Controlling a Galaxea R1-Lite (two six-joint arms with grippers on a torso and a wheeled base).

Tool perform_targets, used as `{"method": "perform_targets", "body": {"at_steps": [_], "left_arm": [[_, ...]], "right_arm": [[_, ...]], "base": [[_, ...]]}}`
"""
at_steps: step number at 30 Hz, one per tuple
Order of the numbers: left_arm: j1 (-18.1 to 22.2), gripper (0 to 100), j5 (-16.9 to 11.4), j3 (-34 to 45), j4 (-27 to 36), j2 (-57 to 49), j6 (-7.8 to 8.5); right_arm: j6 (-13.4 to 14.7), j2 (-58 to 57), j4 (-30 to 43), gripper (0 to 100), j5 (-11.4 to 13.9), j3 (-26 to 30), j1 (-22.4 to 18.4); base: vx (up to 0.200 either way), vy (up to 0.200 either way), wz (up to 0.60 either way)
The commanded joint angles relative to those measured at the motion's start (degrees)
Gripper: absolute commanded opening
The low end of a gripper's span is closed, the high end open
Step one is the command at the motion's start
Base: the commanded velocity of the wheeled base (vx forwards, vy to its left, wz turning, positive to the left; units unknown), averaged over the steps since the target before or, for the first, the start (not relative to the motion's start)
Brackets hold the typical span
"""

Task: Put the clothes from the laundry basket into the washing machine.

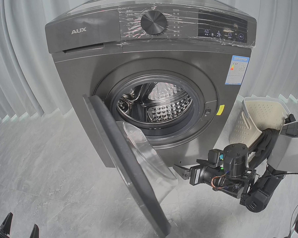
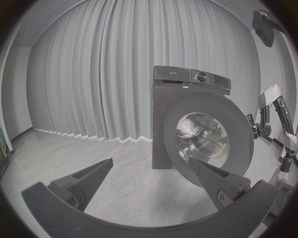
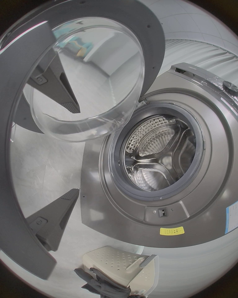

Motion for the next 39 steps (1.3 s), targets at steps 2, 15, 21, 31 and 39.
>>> {"method": "perform_targets", "body": {"at_steps": [2, 15, 21, 31, 39], "left_arm": [[0.0, 100, 0.0, 1.0, 0.0, -0.9, -0.01], [0.0, 100, 0.1, 1.0, 0.0, -0.9, -0.01], [0.0, 100, 0.2, 1.0, 0.0, -0.9, 0.08], [0.0, 100, 0.3, 1.0, 0.0, -0.9, 0.08], [0.0, 100, 0.3, 1.0, 0.0, -0.9, 0.08]], "right_arm": [[0.1, -0.3, -0.6, 100, -0.3, -0.9, 0.4], [-0.1, 5.5, 0.6, 100, -0.7, -9.0, -0.4], [-0.2, 6.5, 1.4, 100, -0.5, -9.3, 2.3], [0.0, 7.6, 0.4, 100, -0.7, -11.1, 7.0], [-0.5, 7.5, 1.1, 100, -0.1, -14.8, 5.1]], "base": [[0.0, 0.0, 0.0], [-0.092, 0.0, 0.0], [0.0, 0.0, 0.0], [0.0, 0.0, 0.0], [-0.075, 0.0, 0.0]]}}
